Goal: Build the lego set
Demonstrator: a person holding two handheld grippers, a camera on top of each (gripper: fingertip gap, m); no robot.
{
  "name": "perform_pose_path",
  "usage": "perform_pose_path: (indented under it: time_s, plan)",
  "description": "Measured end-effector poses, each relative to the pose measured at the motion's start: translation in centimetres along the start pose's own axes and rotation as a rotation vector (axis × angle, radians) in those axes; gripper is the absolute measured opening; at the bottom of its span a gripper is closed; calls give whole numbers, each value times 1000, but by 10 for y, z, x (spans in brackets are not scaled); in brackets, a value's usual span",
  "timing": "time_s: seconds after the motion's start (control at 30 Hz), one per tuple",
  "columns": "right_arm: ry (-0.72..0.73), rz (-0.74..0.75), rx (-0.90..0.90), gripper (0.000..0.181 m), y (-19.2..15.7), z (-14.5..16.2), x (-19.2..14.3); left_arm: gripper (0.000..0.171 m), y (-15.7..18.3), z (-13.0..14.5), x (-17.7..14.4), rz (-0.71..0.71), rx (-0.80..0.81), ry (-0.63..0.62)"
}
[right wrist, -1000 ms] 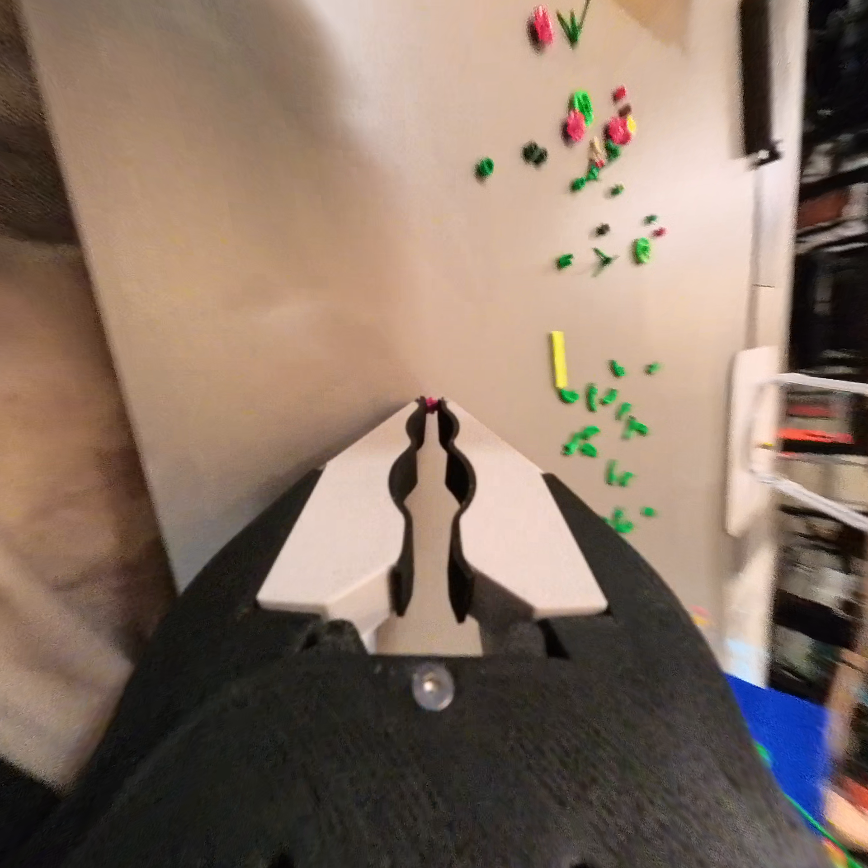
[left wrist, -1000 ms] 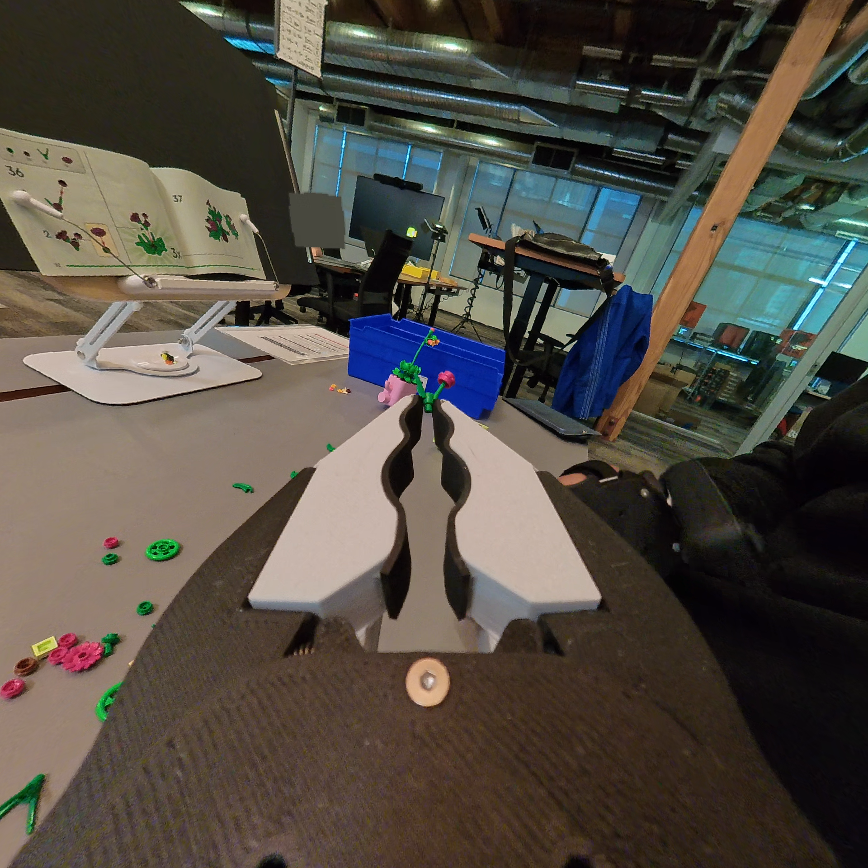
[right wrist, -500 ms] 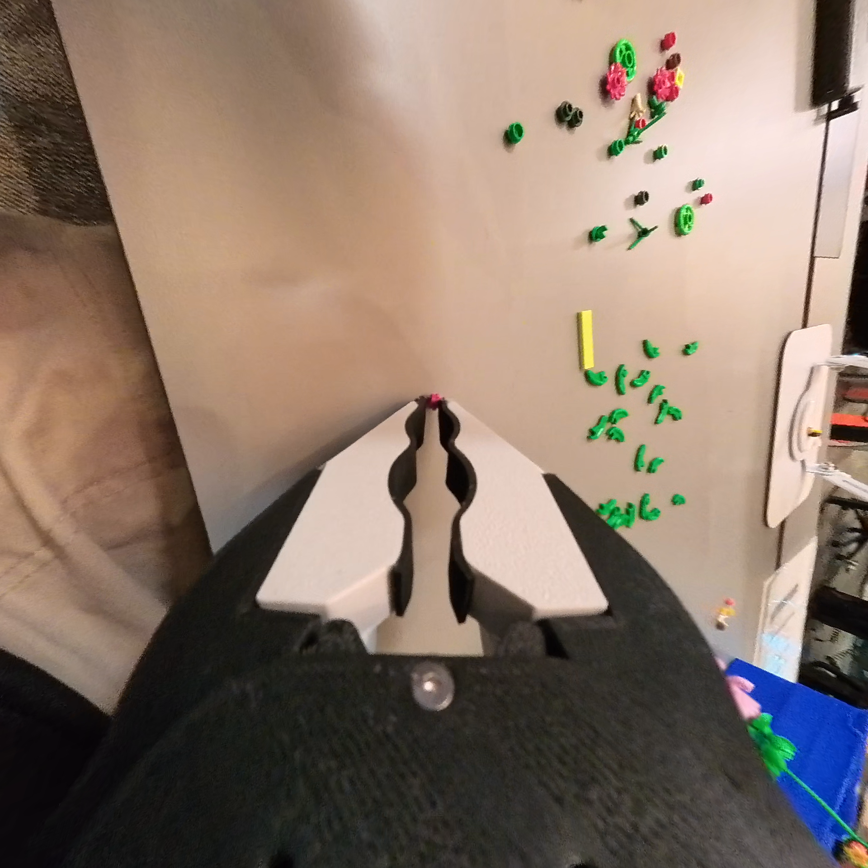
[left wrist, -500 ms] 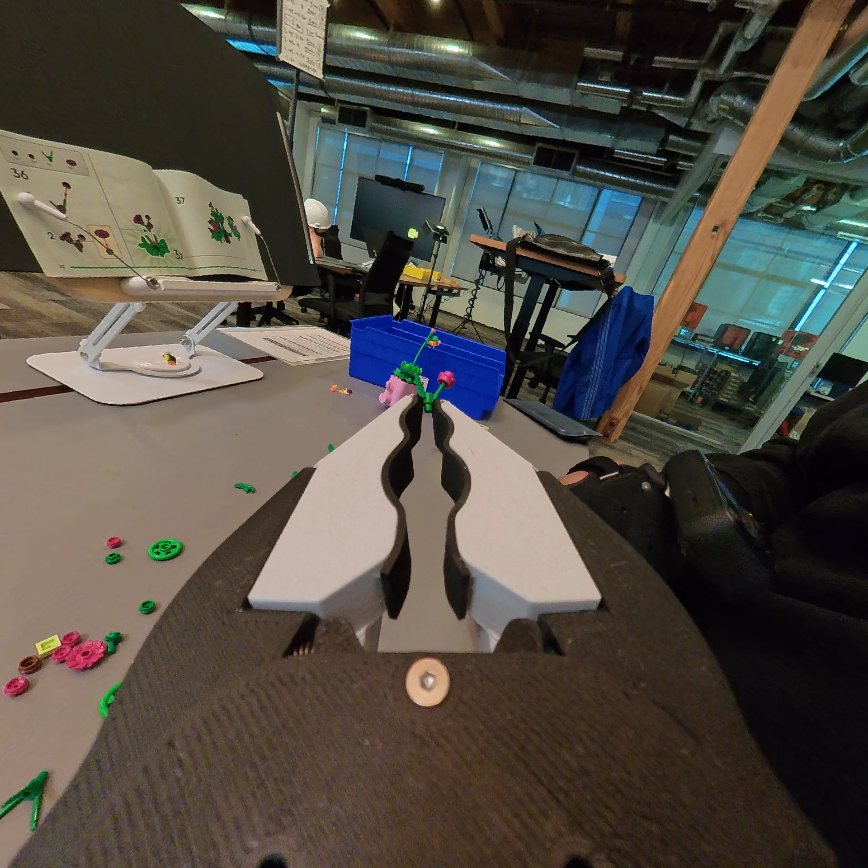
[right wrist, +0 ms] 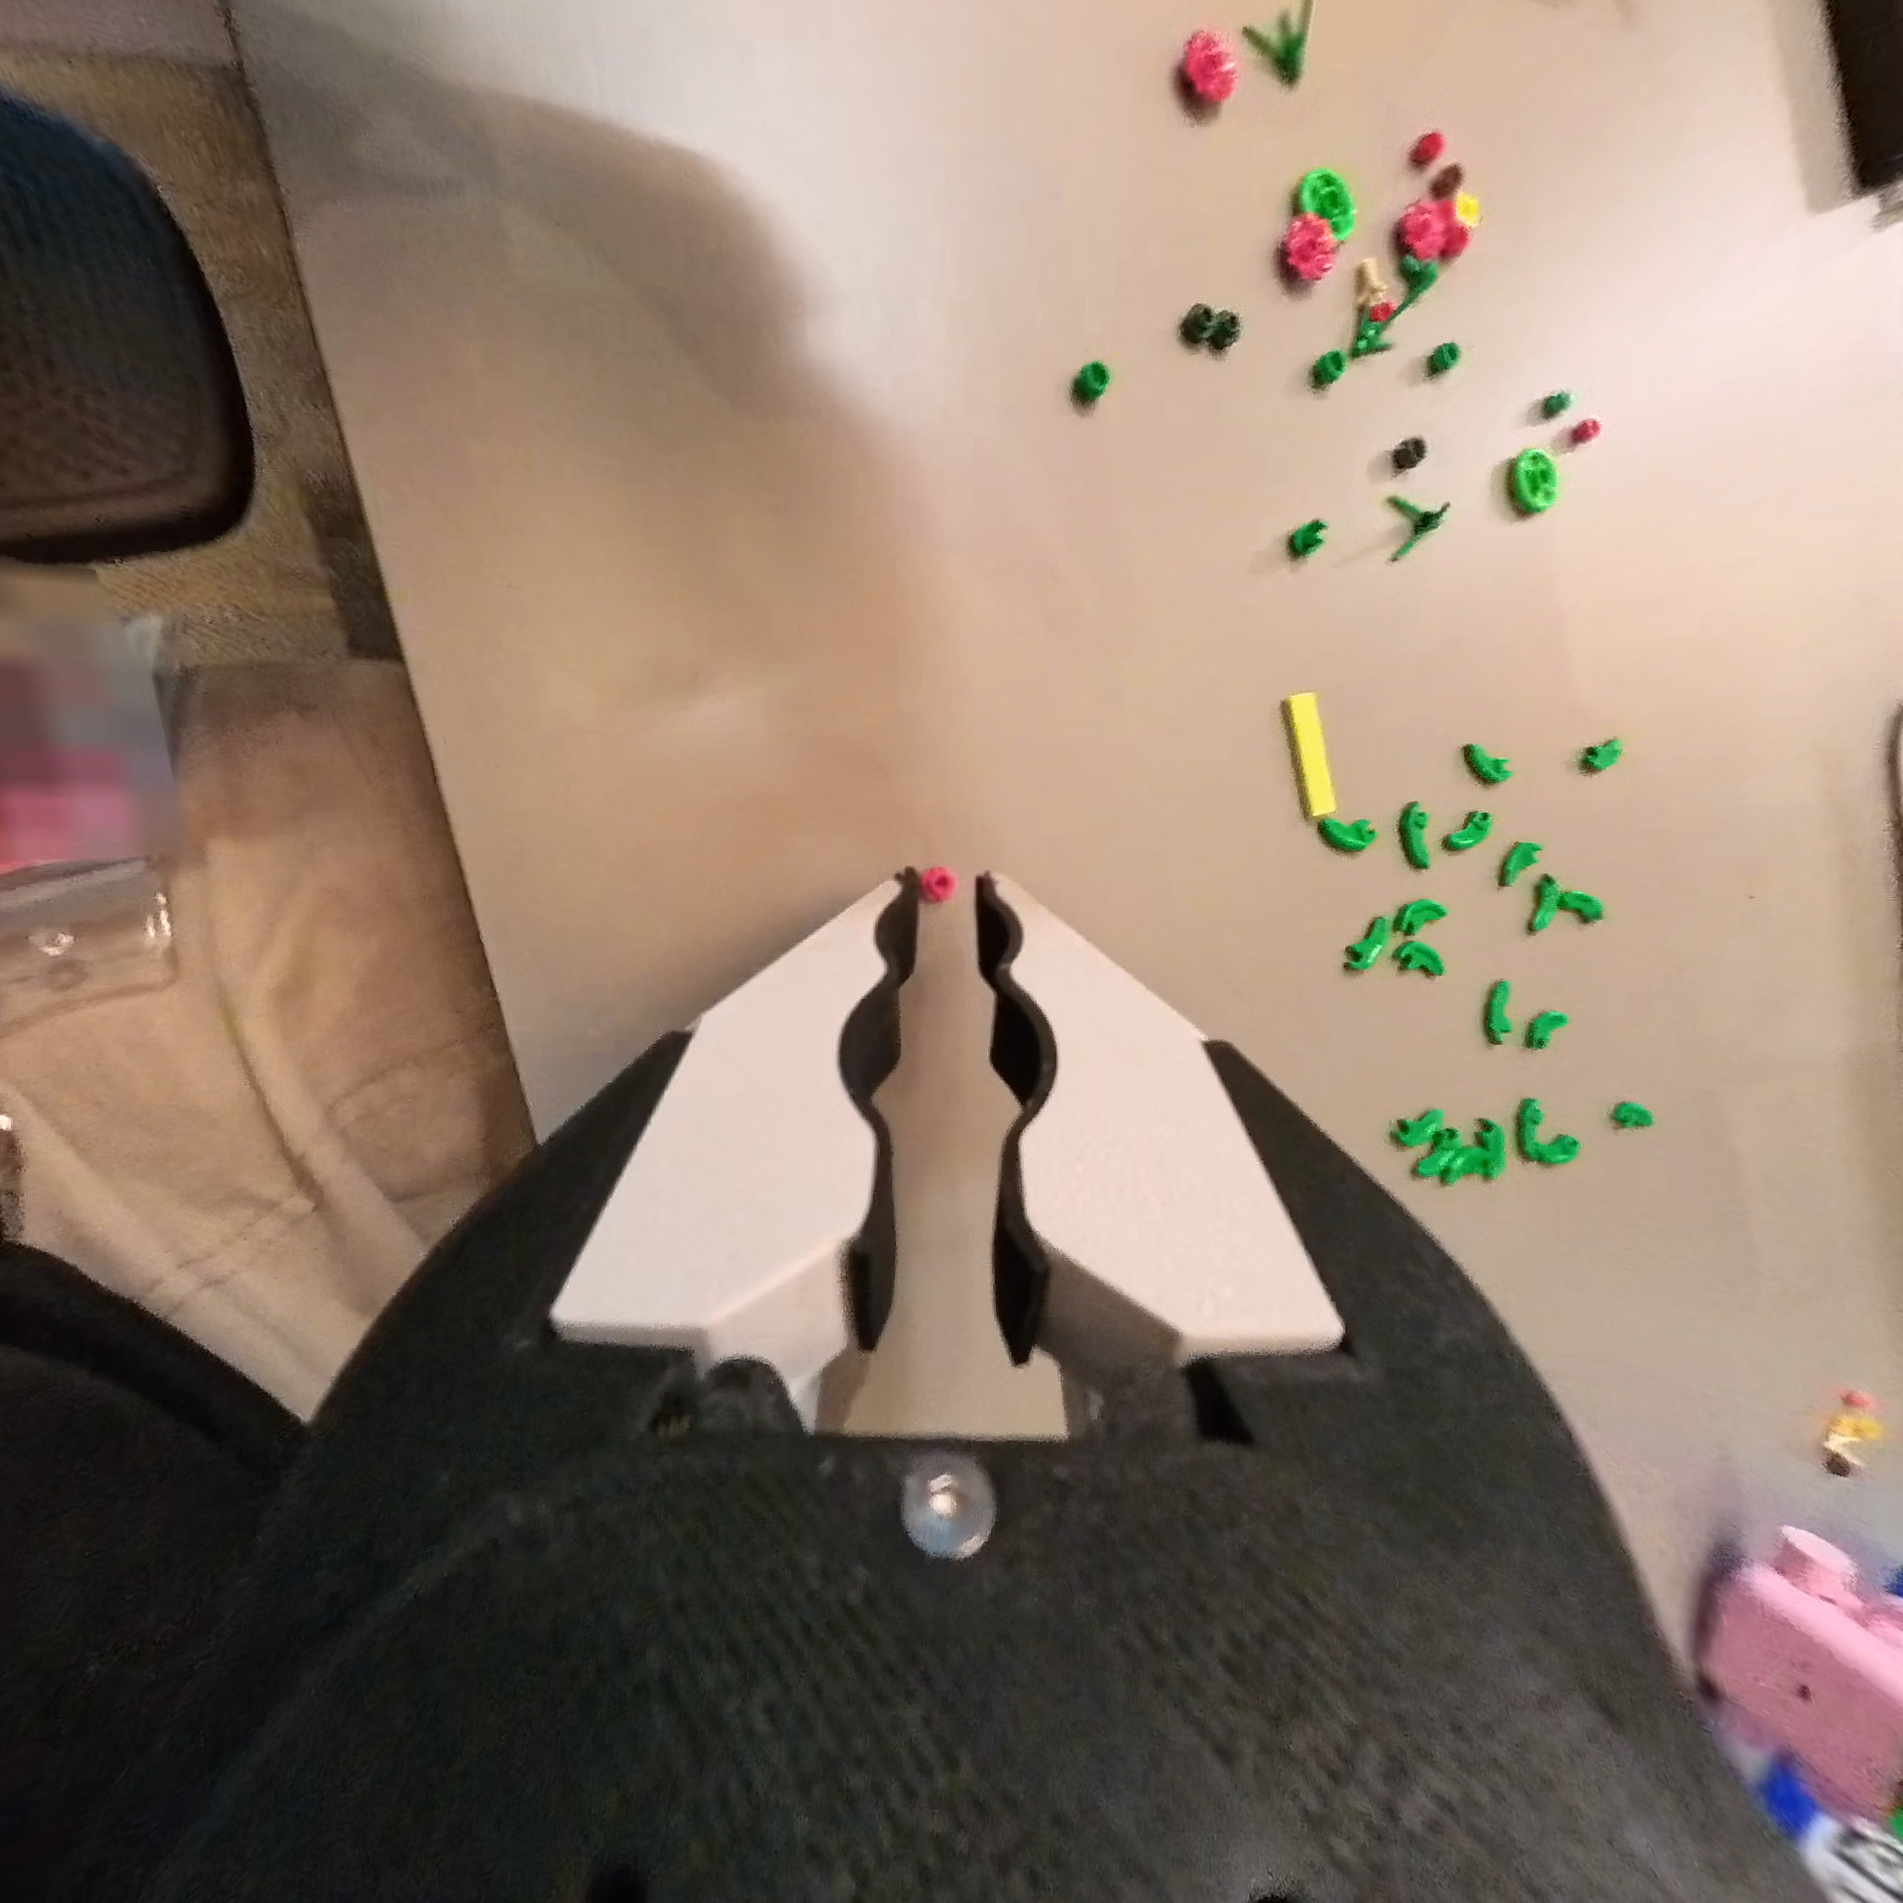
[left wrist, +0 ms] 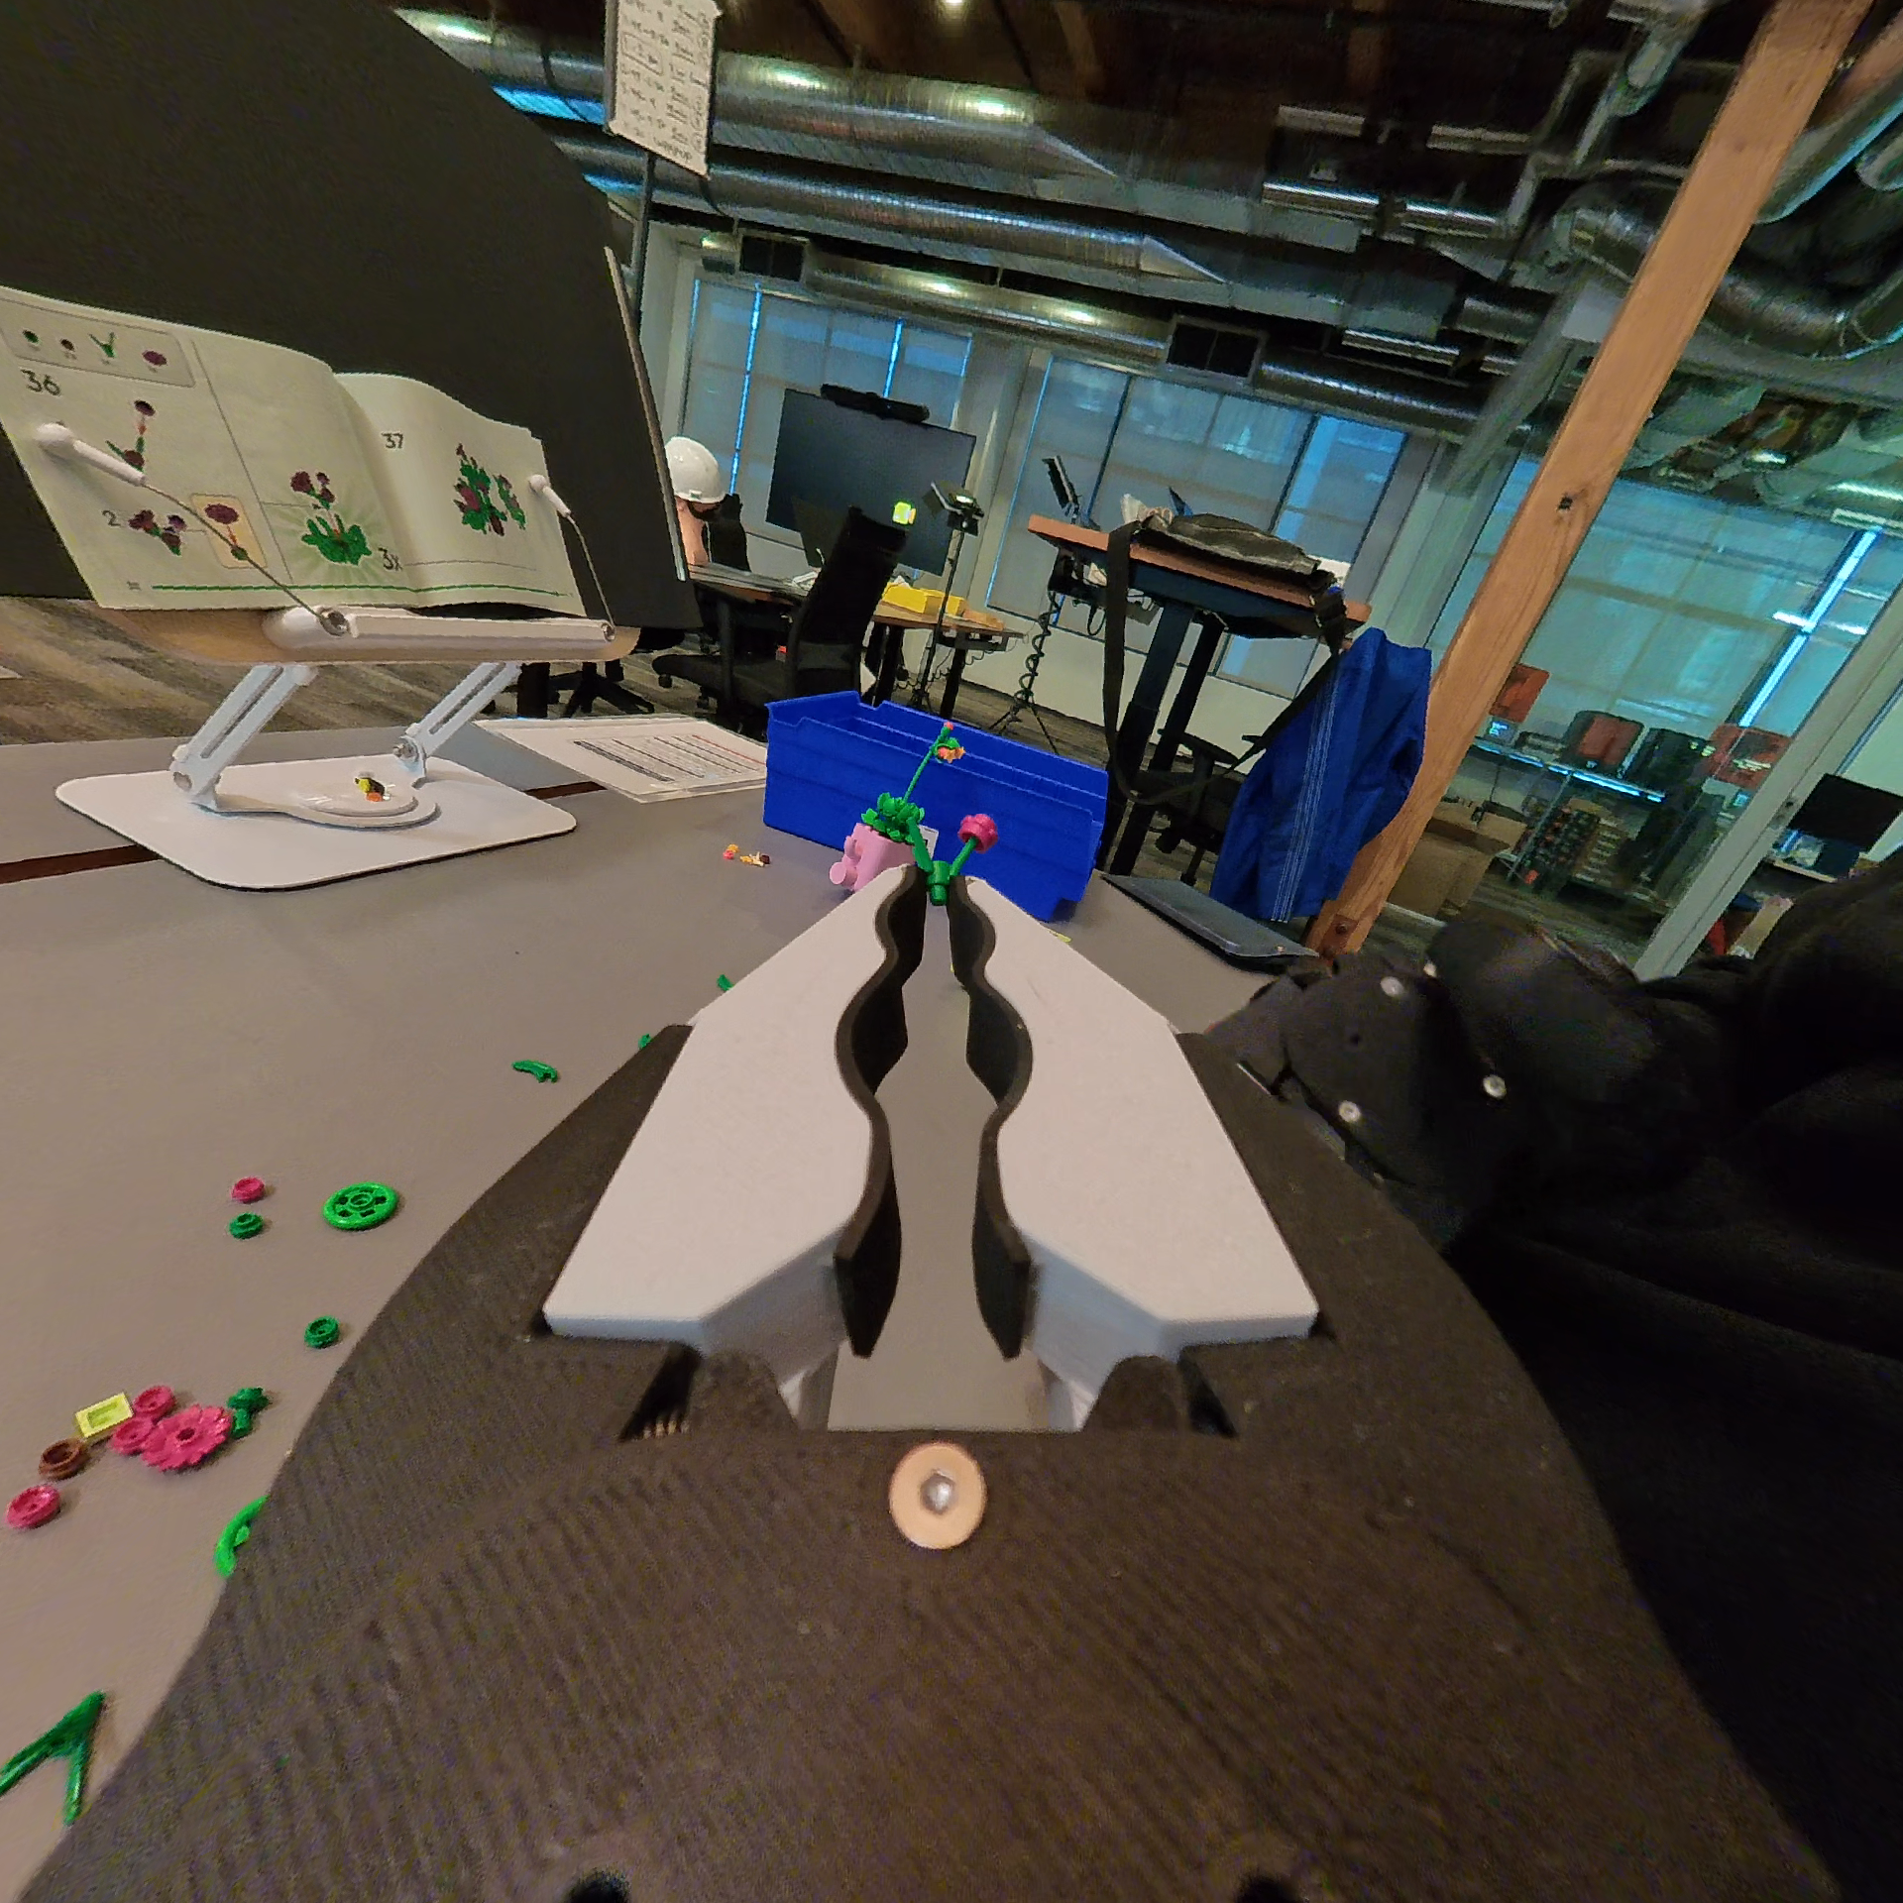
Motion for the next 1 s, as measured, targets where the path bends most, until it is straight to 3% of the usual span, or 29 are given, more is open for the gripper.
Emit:
perform_pose_path:
  time_s: [0.27,1.0]
  plan:
    - [52,-320,297,11,11,5,2,1,0,1,1,2,-2,-7]
    - [-23,-401,228,7,7,6,20,1,-2,3,0,3,-10,-7]
Point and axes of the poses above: each gripper's, where its closed fingertips meet, x out along the fingers, z out of its underside, y = z × x across the jaws, the point moved 3 cm from there along -x, back along the fingers, and after that the axes turned 1 degree about -y, right-handed, at the moved point
